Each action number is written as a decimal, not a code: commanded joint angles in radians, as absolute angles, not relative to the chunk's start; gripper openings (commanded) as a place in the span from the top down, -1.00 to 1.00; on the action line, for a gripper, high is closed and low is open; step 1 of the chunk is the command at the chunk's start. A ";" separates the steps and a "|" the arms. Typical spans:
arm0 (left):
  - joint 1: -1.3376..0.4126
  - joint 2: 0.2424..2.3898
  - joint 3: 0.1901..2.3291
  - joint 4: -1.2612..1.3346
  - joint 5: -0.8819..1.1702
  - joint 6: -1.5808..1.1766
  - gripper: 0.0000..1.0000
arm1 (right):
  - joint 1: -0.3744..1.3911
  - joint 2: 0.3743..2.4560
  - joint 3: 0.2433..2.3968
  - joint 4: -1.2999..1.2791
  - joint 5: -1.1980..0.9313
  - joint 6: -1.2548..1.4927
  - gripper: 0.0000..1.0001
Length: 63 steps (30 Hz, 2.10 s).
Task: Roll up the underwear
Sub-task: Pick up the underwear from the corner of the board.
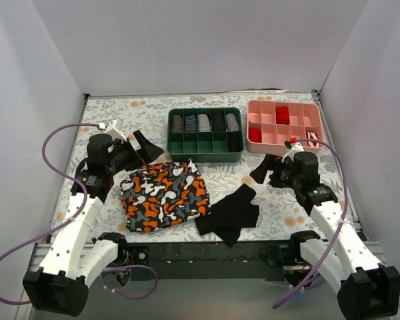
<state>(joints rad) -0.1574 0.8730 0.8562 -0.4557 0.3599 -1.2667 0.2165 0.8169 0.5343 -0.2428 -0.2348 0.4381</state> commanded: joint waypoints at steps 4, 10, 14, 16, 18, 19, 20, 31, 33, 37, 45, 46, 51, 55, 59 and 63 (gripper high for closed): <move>-0.158 0.948 0.914 -0.583 0.289 -1.321 -0.96 | 0.215 0.819 0.623 -0.308 -0.230 0.364 -0.97; -0.158 0.988 0.893 -0.655 0.366 -1.327 -0.96 | 0.215 0.795 0.597 -0.328 -0.236 0.356 -0.97; -0.158 0.954 0.770 -0.513 0.588 -1.370 -0.96 | 0.215 0.801 0.598 -0.347 -0.290 0.353 -0.97; -0.156 0.913 0.703 -0.488 0.639 -1.399 -0.96 | 0.215 0.808 0.604 -0.370 -0.291 0.344 -0.97; -0.158 0.881 0.664 -0.497 0.634 -1.413 -0.96 | 0.215 0.810 0.606 -0.374 -0.293 0.334 -0.97; -0.161 0.867 0.646 -0.500 0.632 -1.417 -0.96 | 0.215 0.810 0.606 -0.379 -0.293 0.331 -0.97; -0.161 0.835 0.608 -0.488 0.644 -1.434 -0.96 | 0.215 0.813 0.604 -0.377 -0.288 0.330 -0.97; -0.187 0.977 0.541 -0.345 0.552 -1.509 -0.97 | 0.215 0.859 0.598 -0.374 -0.295 0.330 -0.97; -0.198 1.073 0.580 -0.328 0.470 -1.485 -0.96 | 0.215 0.868 0.603 -0.379 -0.295 0.327 -0.97; -0.215 1.207 0.653 -0.292 0.398 -1.416 -0.96 | 0.213 0.899 0.609 -0.377 -0.298 0.322 -0.97; -0.242 1.406 0.638 -0.181 0.252 -1.417 -0.96 | 0.215 0.976 0.635 -0.368 -0.311 0.316 -0.97; -0.251 1.420 0.629 -0.167 0.206 -1.422 -0.96 | 0.215 0.989 0.638 -0.365 -0.311 0.314 -0.97; -0.256 1.485 0.649 -0.225 0.020 -1.428 -0.96 | 0.215 1.041 0.663 -0.359 -0.328 0.313 -0.97; -0.256 1.491 0.666 -0.305 -0.112 -1.448 -0.96 | 0.215 1.055 0.670 -0.368 -0.319 0.301 -0.97; -0.249 1.500 0.690 -0.373 -0.221 -1.473 -0.96 | 0.215 1.058 0.666 -0.376 -0.308 0.290 -0.97; -0.206 1.528 0.713 -0.416 -0.282 -1.474 -0.96 | 0.215 1.054 0.655 -0.382 -0.305 0.279 -0.97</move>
<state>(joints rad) -0.2588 1.4673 0.7311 -0.2386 -0.0734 -1.4895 0.2165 1.0557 0.6266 -0.3801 -0.3019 0.3065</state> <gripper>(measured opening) 0.981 0.985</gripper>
